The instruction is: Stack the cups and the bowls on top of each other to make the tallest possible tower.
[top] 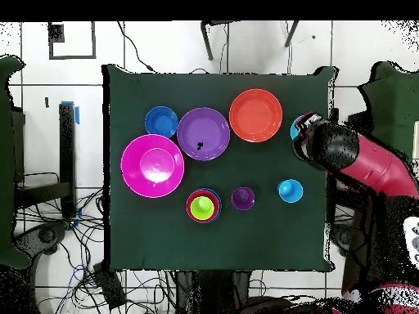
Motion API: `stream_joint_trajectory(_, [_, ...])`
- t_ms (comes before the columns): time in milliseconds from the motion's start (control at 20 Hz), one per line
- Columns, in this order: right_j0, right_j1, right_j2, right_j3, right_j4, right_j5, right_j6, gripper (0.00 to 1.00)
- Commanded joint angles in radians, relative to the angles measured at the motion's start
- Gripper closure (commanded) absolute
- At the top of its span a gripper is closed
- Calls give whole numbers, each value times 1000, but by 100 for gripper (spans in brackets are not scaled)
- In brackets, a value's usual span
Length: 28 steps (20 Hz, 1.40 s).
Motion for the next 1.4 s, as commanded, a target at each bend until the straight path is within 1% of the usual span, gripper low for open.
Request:
stream_joint_trajectory(50, [26, 121, 49, -82, 36, 59, 97, 0])
stream_joint_trajectory(300, [28, 155, 63, -130, 48, 91, 62, 0])
stream_joint_trajectory(350, [35, 177, 63, -170, 51, 109, 58, 0])
stream_joint_trajectory(650, [53, 201, 63, -195, 62, 112, 57, 0])
stream_joint_trajectory(900, [76, 187, 38, -181, 73, 118, 80, 0])
stream_joint_trajectory(1250, [85, 174, 26, -153, 87, 103, 93, 0])
stream_joint_trajectory(1400, [83, 177, 27, -141, 91, 79, 96, 0])
